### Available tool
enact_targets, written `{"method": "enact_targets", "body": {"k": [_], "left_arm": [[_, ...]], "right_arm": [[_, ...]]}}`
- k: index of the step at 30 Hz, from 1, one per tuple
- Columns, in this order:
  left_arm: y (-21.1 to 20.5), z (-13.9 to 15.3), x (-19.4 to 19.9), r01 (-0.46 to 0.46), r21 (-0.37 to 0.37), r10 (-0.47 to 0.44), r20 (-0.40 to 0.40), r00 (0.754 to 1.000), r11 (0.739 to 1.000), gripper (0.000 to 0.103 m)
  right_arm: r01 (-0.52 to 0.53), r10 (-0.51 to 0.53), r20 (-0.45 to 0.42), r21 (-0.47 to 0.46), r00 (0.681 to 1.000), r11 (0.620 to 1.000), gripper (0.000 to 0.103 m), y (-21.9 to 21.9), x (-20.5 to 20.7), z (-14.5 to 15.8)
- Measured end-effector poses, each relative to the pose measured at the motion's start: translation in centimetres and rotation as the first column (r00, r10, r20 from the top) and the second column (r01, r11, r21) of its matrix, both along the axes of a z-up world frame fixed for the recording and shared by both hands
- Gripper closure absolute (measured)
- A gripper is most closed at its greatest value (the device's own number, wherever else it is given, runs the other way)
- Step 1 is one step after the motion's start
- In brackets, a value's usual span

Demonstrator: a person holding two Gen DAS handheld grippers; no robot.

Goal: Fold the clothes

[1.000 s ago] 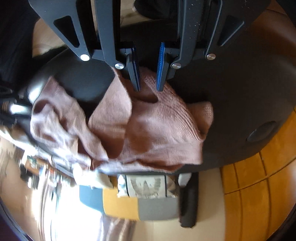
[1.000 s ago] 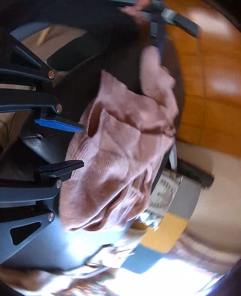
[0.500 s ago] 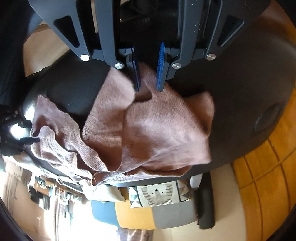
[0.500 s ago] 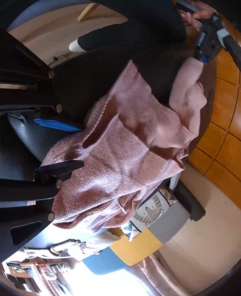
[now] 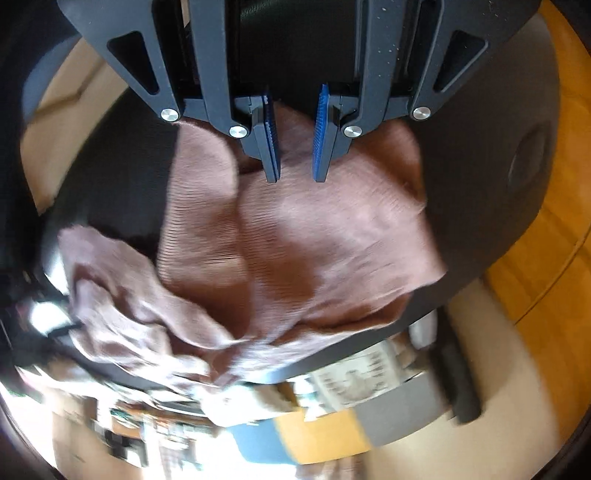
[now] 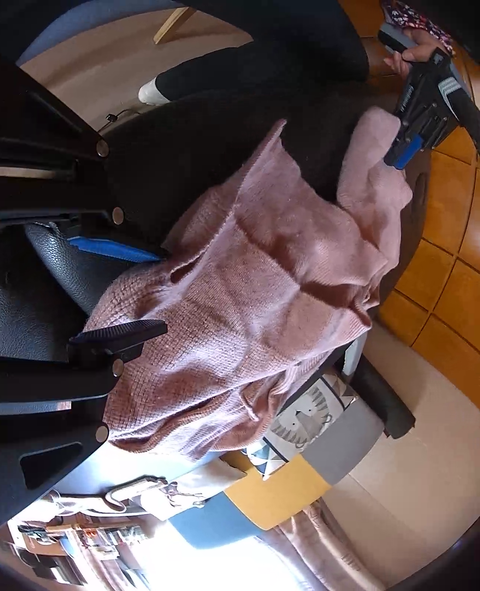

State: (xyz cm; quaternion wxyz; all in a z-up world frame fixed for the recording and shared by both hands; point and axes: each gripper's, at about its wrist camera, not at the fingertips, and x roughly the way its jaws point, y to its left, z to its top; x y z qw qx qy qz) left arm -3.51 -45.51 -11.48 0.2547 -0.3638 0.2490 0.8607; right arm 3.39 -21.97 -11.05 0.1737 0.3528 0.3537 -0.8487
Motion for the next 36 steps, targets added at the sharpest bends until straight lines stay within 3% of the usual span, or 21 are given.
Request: {"method": "enact_targets", "body": {"k": [6, 12, 16, 22, 24, 25, 26, 29, 32, 36], "left_arm": [[2.2, -1.3, 0.0, 0.151, -0.094, -0.149, 0.027, 0.988, 0.984, 0.082], [1.3, -0.9, 0.6, 0.168, -0.080, -0.165, 0.049, 0.985, 0.983, 0.078], [0.7, -0.7, 0.9, 0.114, -0.090, -0.114, 0.004, 0.993, 0.989, 0.049], [2.0, -1.1, 0.6, 0.091, -0.114, -0.099, -0.072, 0.992, 0.989, 0.038], [2.0, -1.1, -0.1, 0.059, -0.087, -0.067, -0.086, 0.994, 0.994, 0.038], [1.7, -1.0, -0.1, 0.048, -0.063, -0.053, -0.081, 0.995, 0.997, 0.045], [1.4, -0.9, -0.1, 0.037, -0.039, -0.040, -0.076, 0.996, 0.999, 0.065], [0.3, -0.3, 0.6, -0.012, 0.054, 0.015, -0.055, 0.998, 0.998, 0.095], [-1.2, 0.6, 1.4, -0.063, 0.145, 0.071, -0.053, 0.996, 0.987, 0.100], [-3.1, 2.1, 2.4, -0.126, 0.291, 0.140, -0.027, 0.990, 0.948, 0.100]], "right_arm": [[0.015, -0.015, -0.002, -0.024, 1.000, 1.000, 0.071, -0.3, -0.1, -0.1], [0.037, -0.037, 0.007, -0.050, 0.999, 0.998, 0.071, -0.4, -0.2, -0.1], [0.053, -0.052, 0.010, -0.064, 0.999, 0.997, 0.071, -0.1, -0.4, -0.5], [0.077, -0.077, -0.002, -0.084, 0.997, 0.993, 0.071, -0.3, -0.1, -0.4], [0.081, -0.082, 0.000, -0.091, 0.997, 0.992, 0.071, -0.3, -0.2, -0.3], [0.083, -0.083, 0.002, -0.093, 0.997, 0.992, 0.071, -0.2, -0.5, -0.4], [0.086, -0.086, 0.004, -0.095, 0.996, 0.992, 0.071, -0.2, -0.5, -0.4], [0.098, -0.098, 0.009, -0.110, 0.995, 0.989, 0.071, -0.1, -0.3, -0.5], [0.108, -0.107, 0.014, -0.131, 0.994, 0.986, 0.071, 0.1, -0.3, -0.5], [0.125, -0.123, 0.019, -0.163, 0.992, 0.979, 0.071, 0.4, -0.4, -0.4]]}}
